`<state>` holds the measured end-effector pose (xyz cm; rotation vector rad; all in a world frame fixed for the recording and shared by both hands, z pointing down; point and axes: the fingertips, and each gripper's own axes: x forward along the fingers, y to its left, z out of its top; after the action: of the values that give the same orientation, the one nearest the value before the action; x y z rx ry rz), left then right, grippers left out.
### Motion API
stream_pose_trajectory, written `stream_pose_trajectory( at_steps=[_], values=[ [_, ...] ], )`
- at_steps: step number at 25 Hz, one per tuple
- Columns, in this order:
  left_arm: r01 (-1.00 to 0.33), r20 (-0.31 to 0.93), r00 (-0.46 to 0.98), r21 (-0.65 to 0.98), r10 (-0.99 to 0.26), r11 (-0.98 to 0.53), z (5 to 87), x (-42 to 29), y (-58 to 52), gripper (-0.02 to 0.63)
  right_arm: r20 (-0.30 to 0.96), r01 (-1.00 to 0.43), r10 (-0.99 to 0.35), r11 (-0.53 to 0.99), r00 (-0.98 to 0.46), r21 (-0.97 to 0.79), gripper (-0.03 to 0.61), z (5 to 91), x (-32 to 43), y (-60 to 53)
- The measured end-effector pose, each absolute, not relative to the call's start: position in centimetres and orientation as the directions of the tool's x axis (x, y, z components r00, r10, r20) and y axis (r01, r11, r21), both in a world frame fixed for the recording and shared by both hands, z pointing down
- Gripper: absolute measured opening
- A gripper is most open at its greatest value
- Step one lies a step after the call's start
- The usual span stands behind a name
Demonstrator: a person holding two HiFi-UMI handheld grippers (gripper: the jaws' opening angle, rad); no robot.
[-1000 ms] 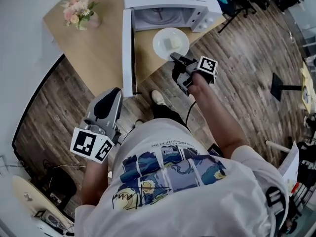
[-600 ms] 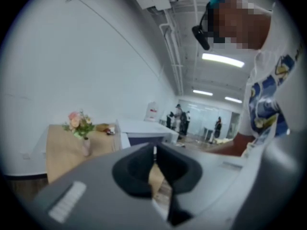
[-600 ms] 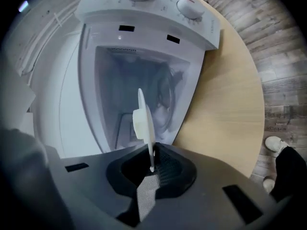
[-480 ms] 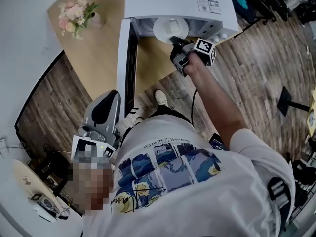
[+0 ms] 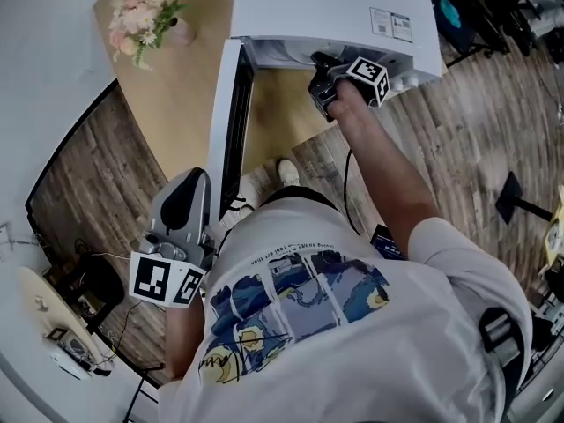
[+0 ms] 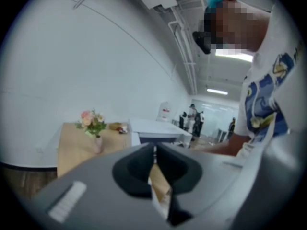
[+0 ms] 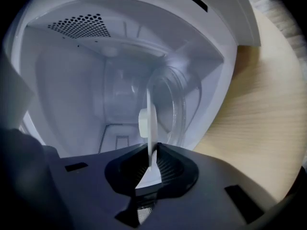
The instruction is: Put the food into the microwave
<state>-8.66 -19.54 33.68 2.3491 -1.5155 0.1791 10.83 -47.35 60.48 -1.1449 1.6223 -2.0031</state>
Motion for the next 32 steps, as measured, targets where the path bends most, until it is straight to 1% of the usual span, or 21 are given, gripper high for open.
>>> stream_pose_trajectory(
  at_steps=[3,5,7,10,14,19,24,28,32],
  values=[
    [-0.908,0.283,0.411,0.211,-0.867,-0.362,33.7,-8.9,-19.9,0.023,0.41,-0.299,-0.677,-0.282,-0.611,-0.912,0.04,60.5,10.9,-47.9],
    [-0.909,0.281,0.407,0.213,-0.869,-0.357,33.7,-9.0,-20.1,0.023,0.433,-0.361,-0.667,-0.255,-0.606,-0.897,0.057,60.5,10.8,-48.0],
    [-0.909,0.28,0.408,0.215,-0.869,-0.357,33.7,-9.0,-20.3,0.023,0.456,-0.436,-0.654,-0.208,-0.603,-0.876,0.086,60.4,10.8,-48.1],
    [-0.908,0.28,0.409,0.217,-0.868,-0.358,33.9,-9.1,-20.4,0.023,0.481,-0.533,-0.621,-0.119,-0.618,-0.838,0.164,60.1,10.2,-48.0],
    [-0.906,0.283,0.413,0.224,-0.866,-0.358,34.1,-9.1,-20.3,0.023,0.512,-0.629,-0.564,0.016,-0.648,-0.778,0.204,59.8,9.6,-47.4],
    [-0.899,0.293,0.428,0.238,-0.855,-0.368,34.5,-9.0,-20.6,0.023,0.558,-0.701,-0.499,0.154,-0.663,-0.696,0.218,59.6,8.9,-46.6],
    [-0.89,0.289,0.446,0.244,-0.847,-0.385,34.6,-8.8,-20.7,0.023,0.65,-0.775,-0.429,0.26,-0.627,-0.577,0.218,60.1,8.8,-45.7],
    [-0.889,0.288,0.448,0.248,-0.846,-0.386,34.7,-9.1,-20.5,0.023,0.704,-0.8,-0.38,0.294,-0.6,-0.523,0.218,60.6,8.8,-45.2],
    [-0.888,0.284,0.448,0.25,-0.848,-0.385,34.6,-9.4,-19.9,0.023,0.722,-0.811,-0.371,0.284,-0.585,-0.511,0.218,61.1,9.0,-44.7]
  ],
)
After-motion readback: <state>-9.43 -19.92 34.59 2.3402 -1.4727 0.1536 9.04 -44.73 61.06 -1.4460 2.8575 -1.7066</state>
